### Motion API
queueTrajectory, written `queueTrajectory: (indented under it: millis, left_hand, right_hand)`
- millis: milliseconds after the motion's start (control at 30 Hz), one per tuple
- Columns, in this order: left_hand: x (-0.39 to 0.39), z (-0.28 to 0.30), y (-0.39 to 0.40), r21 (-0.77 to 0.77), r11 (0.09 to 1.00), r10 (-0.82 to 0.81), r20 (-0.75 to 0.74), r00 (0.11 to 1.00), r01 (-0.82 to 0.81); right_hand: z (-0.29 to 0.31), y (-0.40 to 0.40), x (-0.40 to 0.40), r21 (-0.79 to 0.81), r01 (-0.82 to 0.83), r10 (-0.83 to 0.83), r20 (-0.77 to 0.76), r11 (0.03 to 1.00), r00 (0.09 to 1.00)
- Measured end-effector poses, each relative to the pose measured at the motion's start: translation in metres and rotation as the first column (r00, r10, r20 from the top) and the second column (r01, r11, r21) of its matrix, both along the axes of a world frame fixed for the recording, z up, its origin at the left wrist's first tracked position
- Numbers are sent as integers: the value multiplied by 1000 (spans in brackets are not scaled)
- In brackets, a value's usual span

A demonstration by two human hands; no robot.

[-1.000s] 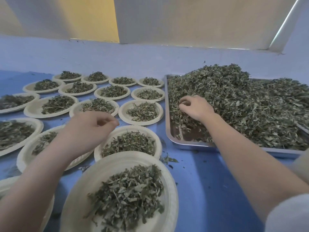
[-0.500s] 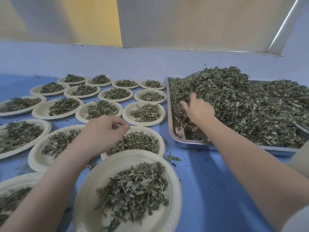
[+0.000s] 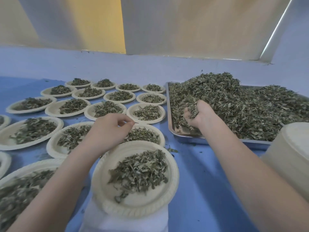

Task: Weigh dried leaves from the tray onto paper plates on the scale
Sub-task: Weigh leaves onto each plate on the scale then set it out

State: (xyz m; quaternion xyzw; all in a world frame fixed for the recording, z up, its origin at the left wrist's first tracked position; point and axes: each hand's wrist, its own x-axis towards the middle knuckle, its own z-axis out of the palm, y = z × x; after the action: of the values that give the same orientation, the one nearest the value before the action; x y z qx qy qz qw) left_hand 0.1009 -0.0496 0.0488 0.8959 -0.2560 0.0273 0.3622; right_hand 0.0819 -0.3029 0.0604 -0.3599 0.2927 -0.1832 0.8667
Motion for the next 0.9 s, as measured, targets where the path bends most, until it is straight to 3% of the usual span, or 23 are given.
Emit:
queueTrajectory:
  millis: [100,167,200,233,267,300,333,400,533,633,833,900]
  left_hand:
    - [-7,-1,10,-71,997,37,6,999,-36]
    - [-11,-3,16,-134,989,64,-2,998,-63]
    - [-13,-4,19,-166,983,80,-10,997,-81]
    - [-16,-4,23,-199,975,99,-20,995,-101]
    - [-19,-5,26,-230,965,119,-25,993,-122]
    - [-22,-6,30,-255,957,140,-21,990,-141]
    - [-25,-7,34,-275,949,158,-13,987,-156]
    - [-29,-9,41,-311,934,179,-16,984,-175]
    - [-34,-11,52,-341,919,188,-63,980,-198]
    - [-37,-11,51,-345,917,190,-67,980,-201]
    - [-45,-10,46,-351,915,184,-75,980,-199]
    - [-46,-10,46,-362,914,168,-72,983,-183]
  right_hand:
    - [9,56,-32,-129,-158,176,144,979,974]
    - [8,90,-52,-369,-172,225,104,913,969]
    - [5,104,-58,-565,-174,236,36,806,971]
    - [2,116,-63,-759,-185,239,-40,624,970]
    - [-1,125,-67,-904,-196,233,-112,379,966]
    - [-4,133,-70,-968,-208,251,-169,140,953]
    - [-6,139,-72,-974,-225,278,-225,-31,934]
    - [-6,145,-76,-948,-259,320,-307,-185,896]
    - [-5,142,-74,-937,-311,345,-348,-160,872]
    - [-2,138,-73,-957,-249,382,-287,-147,878]
    - [8,137,-76,-961,-163,360,-237,-222,902]
    - [9,137,-76,-974,-130,369,-191,-183,910]
